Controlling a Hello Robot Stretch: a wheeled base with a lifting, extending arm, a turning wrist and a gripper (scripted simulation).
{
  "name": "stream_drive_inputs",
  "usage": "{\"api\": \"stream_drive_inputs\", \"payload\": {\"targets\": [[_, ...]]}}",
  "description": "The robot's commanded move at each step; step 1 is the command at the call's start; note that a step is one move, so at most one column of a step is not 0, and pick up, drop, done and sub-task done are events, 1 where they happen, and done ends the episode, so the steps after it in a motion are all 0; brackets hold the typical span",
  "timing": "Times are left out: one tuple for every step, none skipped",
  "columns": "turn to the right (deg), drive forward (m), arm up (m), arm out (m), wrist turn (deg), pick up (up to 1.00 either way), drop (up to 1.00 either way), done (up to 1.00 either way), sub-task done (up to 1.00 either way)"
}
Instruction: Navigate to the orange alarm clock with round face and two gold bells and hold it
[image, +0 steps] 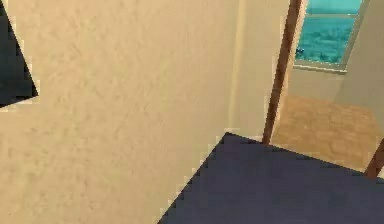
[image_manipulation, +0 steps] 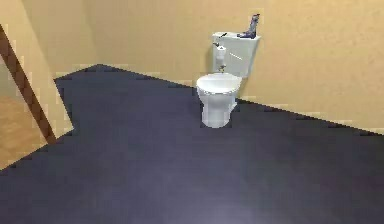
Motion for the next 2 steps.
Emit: {"api": "stream_drive_inputs", "payload": {"targets": [[36.0,0.00,0.00,0.00,0.0,0.00,0.00,0.00,0.00],[3.0,0.00,0.00,0.00,0.0,0.00,0.00,0.00,0.00]]}}
